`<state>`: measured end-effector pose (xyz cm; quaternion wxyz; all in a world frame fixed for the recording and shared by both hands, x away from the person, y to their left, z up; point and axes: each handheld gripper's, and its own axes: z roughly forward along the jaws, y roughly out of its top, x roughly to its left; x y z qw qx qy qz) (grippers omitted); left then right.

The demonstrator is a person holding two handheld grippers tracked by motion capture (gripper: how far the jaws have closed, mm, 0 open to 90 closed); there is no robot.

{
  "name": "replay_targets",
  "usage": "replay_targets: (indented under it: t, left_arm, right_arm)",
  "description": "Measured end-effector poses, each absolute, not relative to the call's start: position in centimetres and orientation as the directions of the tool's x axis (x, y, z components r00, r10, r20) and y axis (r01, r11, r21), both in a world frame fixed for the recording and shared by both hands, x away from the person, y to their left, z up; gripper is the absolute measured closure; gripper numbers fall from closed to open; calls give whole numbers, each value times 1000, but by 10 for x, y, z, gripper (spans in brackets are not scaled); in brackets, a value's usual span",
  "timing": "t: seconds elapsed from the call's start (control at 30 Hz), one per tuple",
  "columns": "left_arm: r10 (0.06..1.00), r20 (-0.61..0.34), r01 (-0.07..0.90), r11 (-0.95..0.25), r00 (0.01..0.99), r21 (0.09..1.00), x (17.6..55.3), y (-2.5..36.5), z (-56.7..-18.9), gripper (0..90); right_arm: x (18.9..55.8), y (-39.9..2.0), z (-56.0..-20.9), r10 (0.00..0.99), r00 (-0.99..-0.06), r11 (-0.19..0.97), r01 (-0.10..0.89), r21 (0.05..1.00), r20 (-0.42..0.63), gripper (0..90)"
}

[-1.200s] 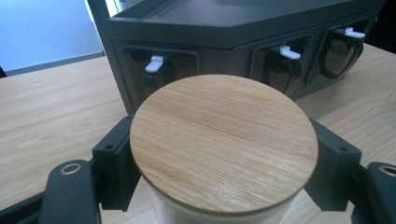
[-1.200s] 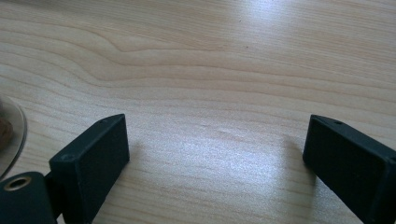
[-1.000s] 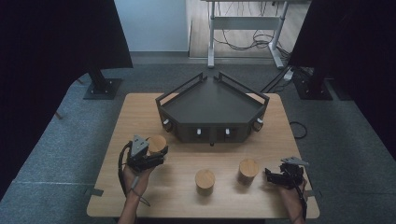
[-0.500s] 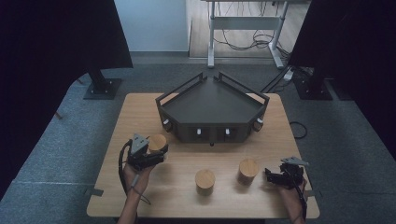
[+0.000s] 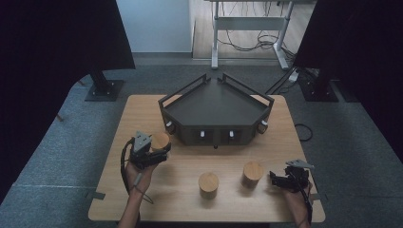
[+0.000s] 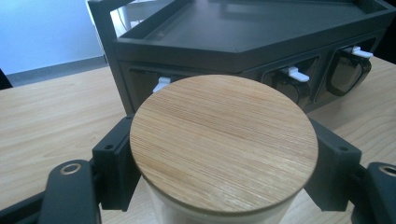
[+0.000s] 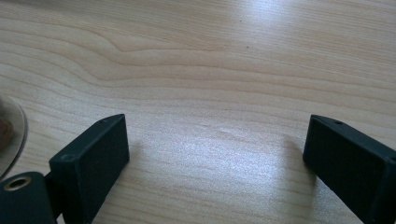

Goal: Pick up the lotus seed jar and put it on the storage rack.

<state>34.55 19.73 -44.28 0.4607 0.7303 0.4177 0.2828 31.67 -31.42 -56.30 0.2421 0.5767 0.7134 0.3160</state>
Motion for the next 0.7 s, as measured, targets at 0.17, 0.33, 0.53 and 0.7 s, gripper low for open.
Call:
replay_targets:
  t: [0.17, 0.33, 0.53, 0.7]
  left_arm:
    - [869, 29, 346, -227, 494, 910, 348, 197, -439, 250]
    - [866, 35, 343, -235, 499, 910, 351, 195, -436, 250]
    - [864, 31, 340, -230, 503, 912, 356, 194, -432, 250]
    - [862, 22, 340, -223, 506, 913, 358, 195, -430, 250]
  right_arm:
    - [317, -314, -563, 976, -218, 135, 670, 730, 19, 63]
    - [317, -314, -563, 975, -219, 136, 670, 730, 19, 63]
    - [317, -314, -563, 975, -221, 138, 670, 730, 19, 63]
    - [317, -314, -563, 975, -221, 137, 670, 730, 20, 63]
